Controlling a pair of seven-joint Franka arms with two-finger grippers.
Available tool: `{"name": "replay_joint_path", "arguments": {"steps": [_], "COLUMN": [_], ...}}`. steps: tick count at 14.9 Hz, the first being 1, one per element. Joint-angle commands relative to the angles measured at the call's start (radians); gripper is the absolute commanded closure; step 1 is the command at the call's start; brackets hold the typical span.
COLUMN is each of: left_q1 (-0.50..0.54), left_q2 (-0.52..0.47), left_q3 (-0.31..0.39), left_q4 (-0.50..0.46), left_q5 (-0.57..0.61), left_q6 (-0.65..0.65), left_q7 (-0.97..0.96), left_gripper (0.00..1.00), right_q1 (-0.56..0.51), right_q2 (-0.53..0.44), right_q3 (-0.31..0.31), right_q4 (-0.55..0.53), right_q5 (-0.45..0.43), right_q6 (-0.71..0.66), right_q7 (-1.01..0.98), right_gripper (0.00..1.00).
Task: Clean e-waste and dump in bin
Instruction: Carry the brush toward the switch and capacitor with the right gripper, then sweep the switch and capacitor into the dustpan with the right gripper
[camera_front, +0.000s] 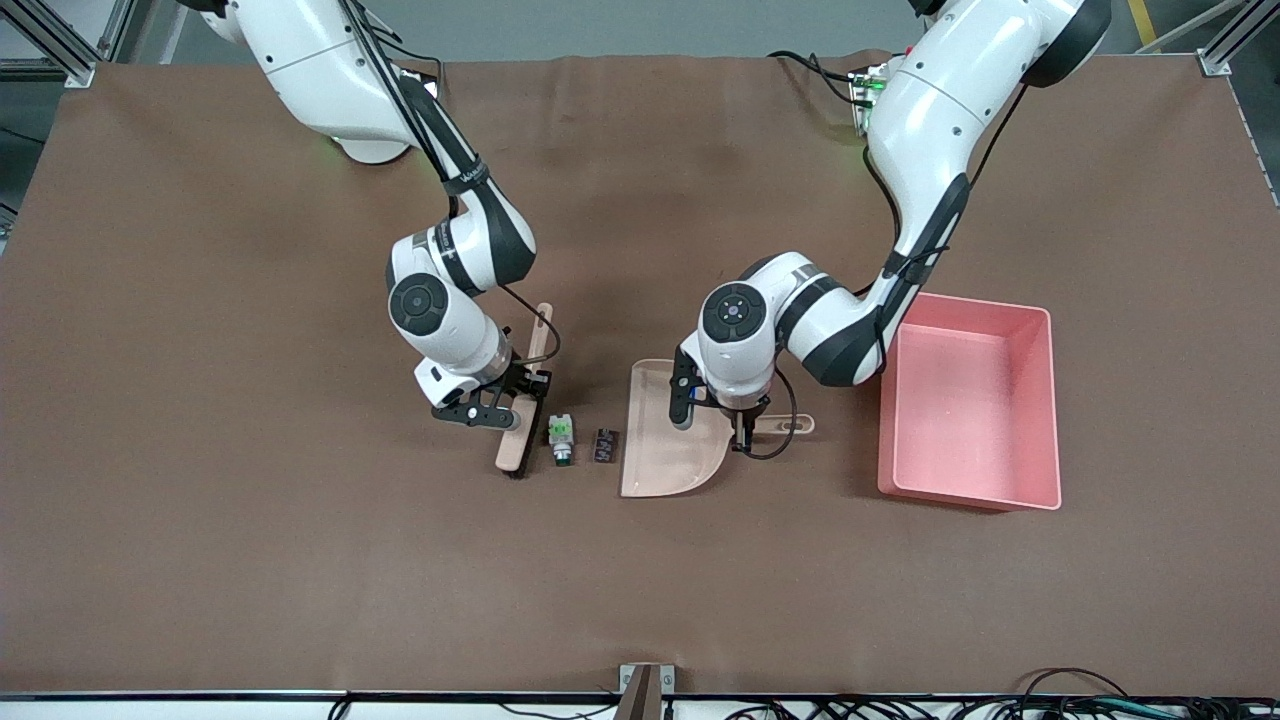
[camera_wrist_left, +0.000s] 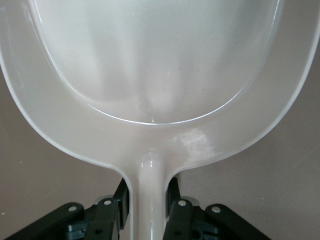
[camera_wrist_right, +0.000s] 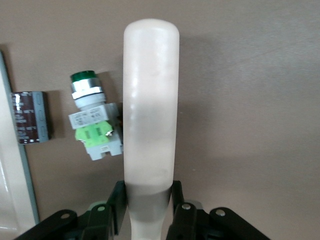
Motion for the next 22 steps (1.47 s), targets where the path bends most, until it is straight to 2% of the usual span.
{"name": "replay_joint_path", "arguments": {"steps": [1, 13, 17, 20, 22], "left_q1": [-0.001, -0.004, -0.001, -0.001, 0.000], "left_q2": [0.014, 0.014, 0.013, 0.013, 0.014], "left_q3": [0.000, -0.001, -0.001, 0.000, 0.002], "left_q4": [0.018, 0.024, 0.024, 0.025, 0.036], "left_q5": [0.016, 0.015, 0.015, 0.015, 0.016], "left_q6": [0.008, 0.008, 0.005, -0.004, -0.038], "left_q7": [0.017, 0.008, 0.013, 0.014, 0.016], "left_gripper": [0.99, 0.99, 0.99, 0.99, 0.99], "right_q1": [0.027, 0.117, 0.140, 0.130, 0.134], "right_q2": [0.021, 0.108, 0.125, 0.145, 0.151], "right_q3": [-0.009, -0.004, 0.025, 0.088, 0.102], "right_q4": [0.031, 0.158, 0.209, 0.256, 0.283], "right_q5": [0.019, 0.026, 0.053, 0.061, 0.097], "right_q6": [-0.001, 0.004, 0.005, 0.007, 0.007], "right_q7": [0.037, 0.166, 0.177, 0.170, 0.169], "right_gripper": [0.99, 0.99, 0.99, 0.99, 0.99]}}
